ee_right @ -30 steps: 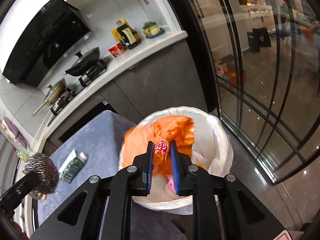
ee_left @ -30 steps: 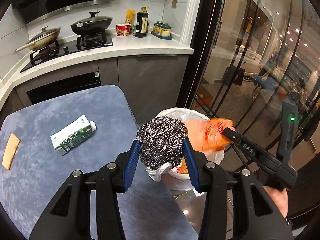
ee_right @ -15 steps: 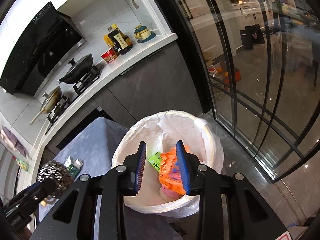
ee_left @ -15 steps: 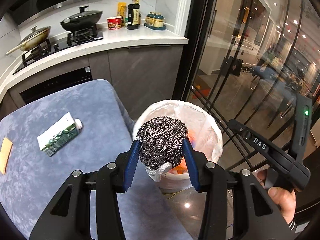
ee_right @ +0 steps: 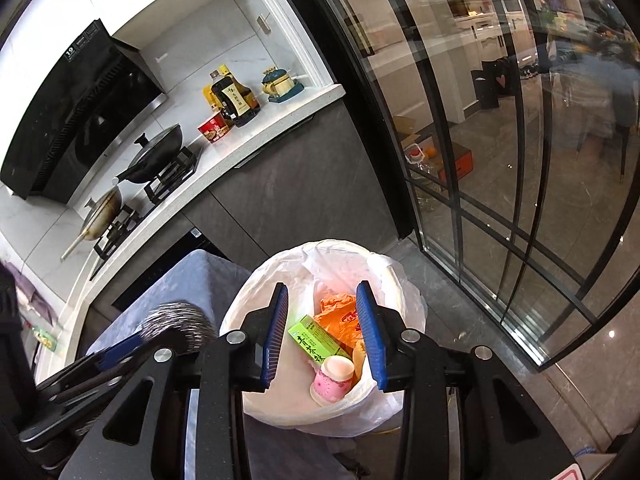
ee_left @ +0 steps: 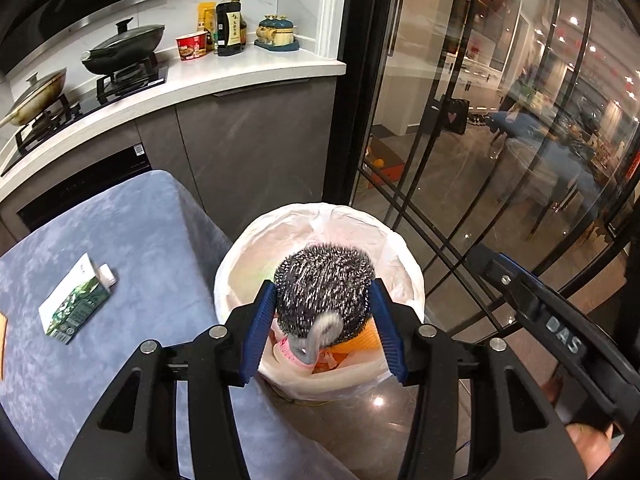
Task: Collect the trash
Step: 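Lower the steel wool scrubber into the bin and open the left gripper, then move both grippers back from the bin to the table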
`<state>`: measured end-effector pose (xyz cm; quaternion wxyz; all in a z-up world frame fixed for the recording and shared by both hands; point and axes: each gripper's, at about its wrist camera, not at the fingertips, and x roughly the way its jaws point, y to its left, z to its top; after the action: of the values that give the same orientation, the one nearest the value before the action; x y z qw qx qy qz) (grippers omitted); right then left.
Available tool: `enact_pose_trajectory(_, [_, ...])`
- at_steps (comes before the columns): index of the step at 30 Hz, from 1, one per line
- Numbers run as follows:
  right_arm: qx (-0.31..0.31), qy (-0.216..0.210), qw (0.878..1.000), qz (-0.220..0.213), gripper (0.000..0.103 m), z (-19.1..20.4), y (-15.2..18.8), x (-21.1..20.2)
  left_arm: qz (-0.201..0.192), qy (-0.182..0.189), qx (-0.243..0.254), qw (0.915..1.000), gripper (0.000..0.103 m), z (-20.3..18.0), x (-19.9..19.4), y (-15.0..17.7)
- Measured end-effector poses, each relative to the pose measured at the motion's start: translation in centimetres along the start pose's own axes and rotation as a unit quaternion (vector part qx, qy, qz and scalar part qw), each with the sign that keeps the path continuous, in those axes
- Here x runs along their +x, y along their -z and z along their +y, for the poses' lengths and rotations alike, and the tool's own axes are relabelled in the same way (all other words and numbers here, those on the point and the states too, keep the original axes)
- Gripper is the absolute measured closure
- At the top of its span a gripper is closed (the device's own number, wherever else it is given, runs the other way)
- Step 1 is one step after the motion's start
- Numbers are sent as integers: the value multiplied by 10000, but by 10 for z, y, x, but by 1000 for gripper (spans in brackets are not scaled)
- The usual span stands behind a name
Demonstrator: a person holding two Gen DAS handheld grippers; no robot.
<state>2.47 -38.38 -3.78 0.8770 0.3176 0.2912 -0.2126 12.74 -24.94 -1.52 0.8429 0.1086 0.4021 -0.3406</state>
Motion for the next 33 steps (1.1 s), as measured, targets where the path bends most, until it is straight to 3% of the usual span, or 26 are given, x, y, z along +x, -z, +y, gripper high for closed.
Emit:
enact_pose_trajectory(2, [-7,9,10000,-34,64,0,-1,-2,-45,-45,53,10000,54,-4,4,-2])
enact_pose_trajectory(4, [7,5,10000,-64,64,-1,-2,-4,-84,-85,75,9999,39,-5,4,-4])
enact_pose_trajectory(8, [22,-22,9999,-116,63,-1,-5,-8,-270,-170,44,9995,29,-4,0,-7])
enact_pose_trajectory(22, [-227,-206,9994,-158,58,33,-5,-11,-467,-371,-203,9980,28,28,-23,-7])
enact_pose_trajectory(33, [-599,-452,9972,13,46,93,15,-1,-623,-740,-742,9925,19,100,-57,11])
